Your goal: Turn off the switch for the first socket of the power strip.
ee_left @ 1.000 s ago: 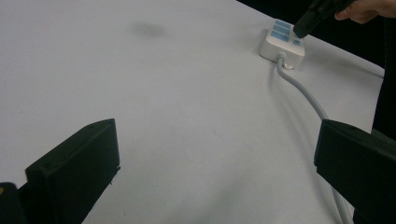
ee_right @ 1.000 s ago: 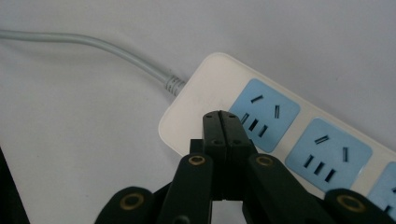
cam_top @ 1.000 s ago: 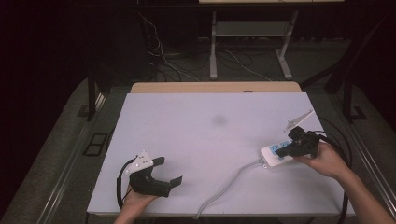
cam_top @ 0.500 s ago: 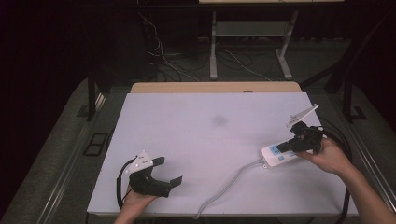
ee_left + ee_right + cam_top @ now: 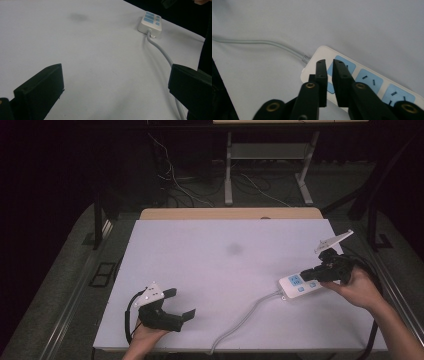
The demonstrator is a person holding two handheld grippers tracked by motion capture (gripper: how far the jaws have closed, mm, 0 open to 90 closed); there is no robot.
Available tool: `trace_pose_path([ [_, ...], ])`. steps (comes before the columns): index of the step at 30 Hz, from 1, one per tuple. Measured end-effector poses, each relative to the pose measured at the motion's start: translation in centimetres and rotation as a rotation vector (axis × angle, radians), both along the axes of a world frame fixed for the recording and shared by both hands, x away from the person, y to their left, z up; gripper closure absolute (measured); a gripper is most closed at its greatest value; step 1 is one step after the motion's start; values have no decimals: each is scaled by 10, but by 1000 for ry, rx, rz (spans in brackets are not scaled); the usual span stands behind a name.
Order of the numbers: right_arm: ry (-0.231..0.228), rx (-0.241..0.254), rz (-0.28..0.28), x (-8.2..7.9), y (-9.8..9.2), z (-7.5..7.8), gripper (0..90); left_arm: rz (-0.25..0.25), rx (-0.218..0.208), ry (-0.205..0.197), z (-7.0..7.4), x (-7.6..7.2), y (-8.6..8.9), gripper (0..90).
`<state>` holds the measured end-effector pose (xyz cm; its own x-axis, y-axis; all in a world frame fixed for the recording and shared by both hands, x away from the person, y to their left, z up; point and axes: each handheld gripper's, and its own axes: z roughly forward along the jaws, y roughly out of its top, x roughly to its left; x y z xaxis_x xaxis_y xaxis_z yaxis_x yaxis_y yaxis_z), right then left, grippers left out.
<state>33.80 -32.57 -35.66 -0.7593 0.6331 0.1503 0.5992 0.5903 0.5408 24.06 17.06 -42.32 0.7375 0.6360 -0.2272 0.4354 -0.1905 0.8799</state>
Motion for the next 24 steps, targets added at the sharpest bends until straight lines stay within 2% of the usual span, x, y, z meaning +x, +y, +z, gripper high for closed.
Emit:
trace_pose_path([
  [5, -21, 33, -37, -8, -4, 7, 683, 0, 0, -2, 0, 0, 0, 0],
  [8, -27, 40, -51, -10, -4, 9, 639, 1, -2, -3, 0, 0, 0, 0],
  [14, -56, 60, -96, -19, -5, 12, 477, 2, -4, -4, 1, -1, 0, 0],
  [16, -65, 70, -112, -22, -5, 12, 406, 1, -3, -3, 1, -1, 0, 0],
  [17, -81, 78, -130, -26, -4, 13, 328, 0, -2, -4, 1, -1, 0, 0],
  [18, -81, 78, -130, -26, -4, 13, 328, 0, -3, -4, 1, -1, 0, 0],
  [22, -91, 109, -145, -34, -4, 15, 143, 2, -6, -5, 1, -1, -1, 0],
  [23, -99, 135, -153, -38, -3, 15, 111, 3, -5, -5, 1, -1, 0, 0],
  [24, -99, 135, -153, -38, -3, 15, 111, 5, -6, -5, 1, -1, 0, 0],
])
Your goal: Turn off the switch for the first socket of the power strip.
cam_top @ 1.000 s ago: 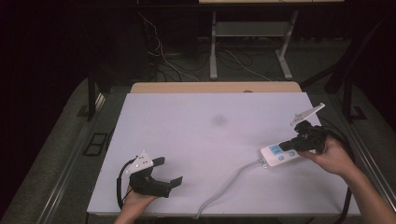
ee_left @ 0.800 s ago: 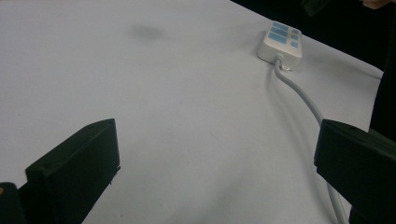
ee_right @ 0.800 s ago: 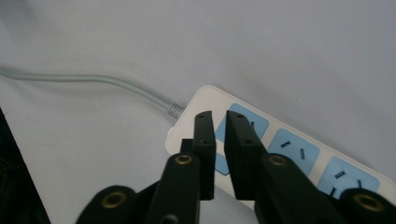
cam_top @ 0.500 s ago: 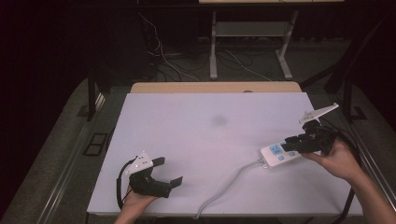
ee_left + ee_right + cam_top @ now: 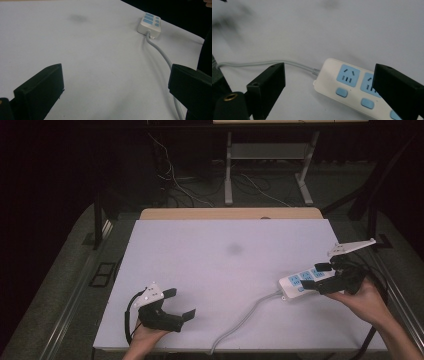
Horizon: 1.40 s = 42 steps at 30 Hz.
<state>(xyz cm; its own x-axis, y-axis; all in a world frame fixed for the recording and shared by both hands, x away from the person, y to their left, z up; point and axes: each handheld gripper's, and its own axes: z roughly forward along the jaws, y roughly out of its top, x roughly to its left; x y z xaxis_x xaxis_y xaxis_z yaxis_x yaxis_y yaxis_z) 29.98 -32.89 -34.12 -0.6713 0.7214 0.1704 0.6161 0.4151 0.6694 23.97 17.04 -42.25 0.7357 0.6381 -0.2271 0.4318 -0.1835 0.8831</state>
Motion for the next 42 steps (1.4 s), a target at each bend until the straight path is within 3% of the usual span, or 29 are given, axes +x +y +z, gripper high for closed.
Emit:
trace_pose_path([
  [2, -4, 37, 10, -5, 1, 0, 5, 0, 0, -2, 0, 0, 0, 0],
  [11, -15, 126, 14, -18, 4, -3, 4, 6, -4, -4, 1, 0, 1, 0],
  [20, -29, 154, 22, -28, 7, -11, 4, 4, -1, -6, 1, 0, 1, 0],
  [42, -28, 216, 4, -40, 14, -50, 4, 4, 0, -6, 1, 0, 1, 0],
])
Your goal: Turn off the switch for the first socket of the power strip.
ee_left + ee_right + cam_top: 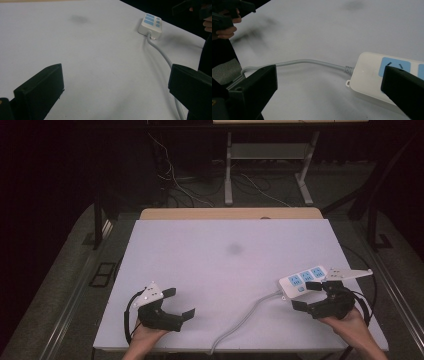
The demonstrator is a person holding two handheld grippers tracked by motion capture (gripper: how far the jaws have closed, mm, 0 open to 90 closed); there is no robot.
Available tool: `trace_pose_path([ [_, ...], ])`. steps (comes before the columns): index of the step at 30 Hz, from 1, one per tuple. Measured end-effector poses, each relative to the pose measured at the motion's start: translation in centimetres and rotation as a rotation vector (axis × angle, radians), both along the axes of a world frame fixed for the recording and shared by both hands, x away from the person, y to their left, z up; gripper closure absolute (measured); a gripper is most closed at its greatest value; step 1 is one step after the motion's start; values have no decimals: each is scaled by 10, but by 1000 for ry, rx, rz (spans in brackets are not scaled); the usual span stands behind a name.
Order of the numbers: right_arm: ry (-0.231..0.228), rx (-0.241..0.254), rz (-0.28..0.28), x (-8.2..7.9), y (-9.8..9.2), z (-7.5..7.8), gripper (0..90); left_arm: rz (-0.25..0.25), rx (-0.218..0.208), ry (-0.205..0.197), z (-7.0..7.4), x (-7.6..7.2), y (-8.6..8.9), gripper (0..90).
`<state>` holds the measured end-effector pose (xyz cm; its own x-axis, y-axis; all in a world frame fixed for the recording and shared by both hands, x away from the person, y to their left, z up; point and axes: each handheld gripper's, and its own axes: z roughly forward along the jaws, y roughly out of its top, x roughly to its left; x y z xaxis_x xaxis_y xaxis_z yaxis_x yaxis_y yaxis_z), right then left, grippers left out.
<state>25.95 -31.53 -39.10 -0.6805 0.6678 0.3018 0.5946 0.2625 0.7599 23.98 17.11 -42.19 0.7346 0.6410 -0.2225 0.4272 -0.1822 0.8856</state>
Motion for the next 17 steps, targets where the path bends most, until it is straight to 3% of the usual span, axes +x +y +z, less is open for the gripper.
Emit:
trace_pose_path([
  [17, 7, -2, 19, -9, 13, -34, 5, -2, 7, 2, -1, 0, 0, 0],
])
